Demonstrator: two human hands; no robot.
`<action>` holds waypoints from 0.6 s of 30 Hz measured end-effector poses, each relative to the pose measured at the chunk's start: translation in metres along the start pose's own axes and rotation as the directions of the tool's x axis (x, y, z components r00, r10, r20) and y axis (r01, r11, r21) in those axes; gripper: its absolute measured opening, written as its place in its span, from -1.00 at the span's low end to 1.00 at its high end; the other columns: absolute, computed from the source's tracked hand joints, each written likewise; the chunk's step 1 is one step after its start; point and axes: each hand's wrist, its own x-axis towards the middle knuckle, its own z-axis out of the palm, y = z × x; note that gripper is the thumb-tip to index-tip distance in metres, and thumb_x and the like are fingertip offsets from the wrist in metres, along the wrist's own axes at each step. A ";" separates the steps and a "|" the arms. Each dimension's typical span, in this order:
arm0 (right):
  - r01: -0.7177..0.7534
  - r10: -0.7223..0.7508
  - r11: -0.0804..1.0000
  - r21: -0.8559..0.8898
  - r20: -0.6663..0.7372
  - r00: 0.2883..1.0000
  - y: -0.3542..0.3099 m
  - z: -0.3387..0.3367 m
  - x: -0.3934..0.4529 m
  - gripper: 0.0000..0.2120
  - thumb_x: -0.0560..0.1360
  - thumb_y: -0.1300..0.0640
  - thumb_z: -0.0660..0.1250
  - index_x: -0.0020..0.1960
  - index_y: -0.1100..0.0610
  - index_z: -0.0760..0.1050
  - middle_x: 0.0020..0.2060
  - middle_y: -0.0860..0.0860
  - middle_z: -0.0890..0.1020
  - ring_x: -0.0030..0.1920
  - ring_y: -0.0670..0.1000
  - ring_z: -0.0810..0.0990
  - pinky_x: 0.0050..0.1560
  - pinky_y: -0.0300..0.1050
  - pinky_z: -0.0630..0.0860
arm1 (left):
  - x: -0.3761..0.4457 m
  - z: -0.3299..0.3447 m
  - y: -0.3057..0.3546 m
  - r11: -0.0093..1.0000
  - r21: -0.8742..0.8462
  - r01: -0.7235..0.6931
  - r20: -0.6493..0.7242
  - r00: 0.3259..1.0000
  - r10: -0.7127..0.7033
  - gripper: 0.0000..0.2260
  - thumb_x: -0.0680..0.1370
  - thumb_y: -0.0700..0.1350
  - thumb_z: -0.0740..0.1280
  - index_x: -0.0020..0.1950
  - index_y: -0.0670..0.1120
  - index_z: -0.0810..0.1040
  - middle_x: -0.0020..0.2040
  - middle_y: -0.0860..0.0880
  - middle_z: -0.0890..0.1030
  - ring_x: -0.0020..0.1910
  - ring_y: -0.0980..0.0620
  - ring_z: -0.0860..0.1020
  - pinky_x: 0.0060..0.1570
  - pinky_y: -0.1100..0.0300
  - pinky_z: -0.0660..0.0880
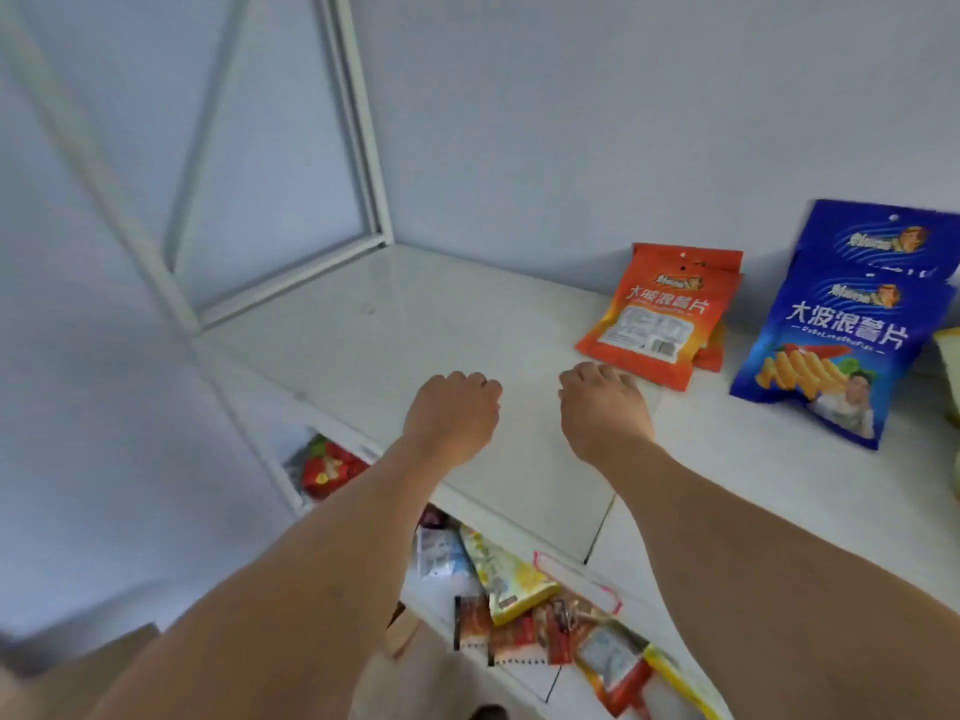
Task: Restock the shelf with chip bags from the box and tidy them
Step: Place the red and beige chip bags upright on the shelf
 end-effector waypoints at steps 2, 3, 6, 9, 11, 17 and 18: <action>0.092 -0.092 0.996 0.016 0.031 0.995 -0.038 -0.002 -0.025 -0.70 0.63 0.18 0.11 0.31 0.08 0.46 0.25 0.06 0.52 0.28 0.13 0.45 0.27 0.00 0.33 | -0.058 0.004 -0.014 0.998 0.049 0.025 0.051 0.998 -0.027 -0.75 0.71 -0.08 0.11 0.30 -0.09 0.47 0.16 -0.06 0.57 0.11 -0.10 0.57 -0.05 0.04 0.44; 0.141 -0.142 0.990 0.023 0.039 0.989 -0.058 -0.003 -0.037 -0.70 0.62 0.20 0.12 0.31 0.08 0.46 0.24 0.05 0.52 0.27 0.12 0.45 0.26 -0.01 0.34 | -0.087 0.006 -0.022 0.997 0.049 0.055 0.067 0.996 -0.058 -0.76 0.70 -0.08 0.12 0.29 -0.10 0.48 0.15 -0.07 0.58 0.12 -0.10 0.57 -0.06 0.04 0.43; 0.304 -0.304 0.953 0.008 0.044 0.952 -0.118 -0.009 -0.073 -0.71 0.57 0.22 0.17 0.26 0.05 0.44 0.21 0.03 0.52 0.23 0.09 0.47 0.22 -0.05 0.35 | -0.168 0.008 -0.047 0.981 -0.018 0.191 0.079 0.979 -0.189 -0.78 0.69 -0.09 0.14 0.22 -0.09 0.53 0.15 -0.07 0.61 0.16 -0.14 0.58 0.00 0.01 0.49; 0.413 -0.414 0.910 0.025 0.090 0.906 -0.178 -0.015 -0.108 -0.70 0.54 0.22 0.21 0.27 0.06 0.42 0.22 0.03 0.50 0.26 0.10 0.46 0.26 -0.03 0.36 | -0.244 0.007 -0.066 0.957 -0.002 0.292 0.077 0.954 -0.291 -0.77 0.69 -0.10 0.13 0.21 -0.10 0.55 0.14 -0.10 0.62 0.14 -0.18 0.60 -0.01 0.02 0.49; 0.470 -0.471 0.882 0.039 0.107 0.875 -0.220 -0.015 -0.131 -0.69 0.55 0.18 0.23 0.29 0.06 0.41 0.24 0.03 0.49 0.28 0.10 0.44 0.26 -0.01 0.36 | -0.291 0.008 -0.079 0.937 0.036 0.347 0.134 0.928 -0.349 -0.76 0.70 -0.11 0.11 0.26 -0.10 0.52 0.18 -0.09 0.59 0.17 -0.17 0.58 -0.01 0.03 0.43; 0.617 -0.616 0.786 0.036 0.121 0.778 -0.340 -0.003 -0.202 -0.73 0.59 0.19 0.15 0.26 0.05 0.42 0.19 0.04 0.54 0.22 0.10 0.51 0.15 -0.01 0.45 | -0.429 0.032 -0.118 0.889 0.044 0.456 0.185 0.871 -0.456 -0.80 0.67 -0.14 0.14 0.15 -0.11 0.54 0.05 -0.08 0.62 0.00 -0.14 0.60 -0.19 0.09 0.28; 0.634 -0.634 0.772 0.040 0.120 0.764 -0.364 0.000 -0.216 -0.76 0.59 0.18 0.15 0.22 0.05 0.44 0.16 0.03 0.55 0.19 0.09 0.53 0.12 -0.02 0.47 | -0.456 0.035 -0.126 0.883 0.038 0.469 0.201 0.862 -0.466 -0.79 0.66 -0.14 0.14 0.16 -0.11 0.55 0.05 -0.08 0.62 0.00 -0.14 0.60 -0.18 0.09 0.29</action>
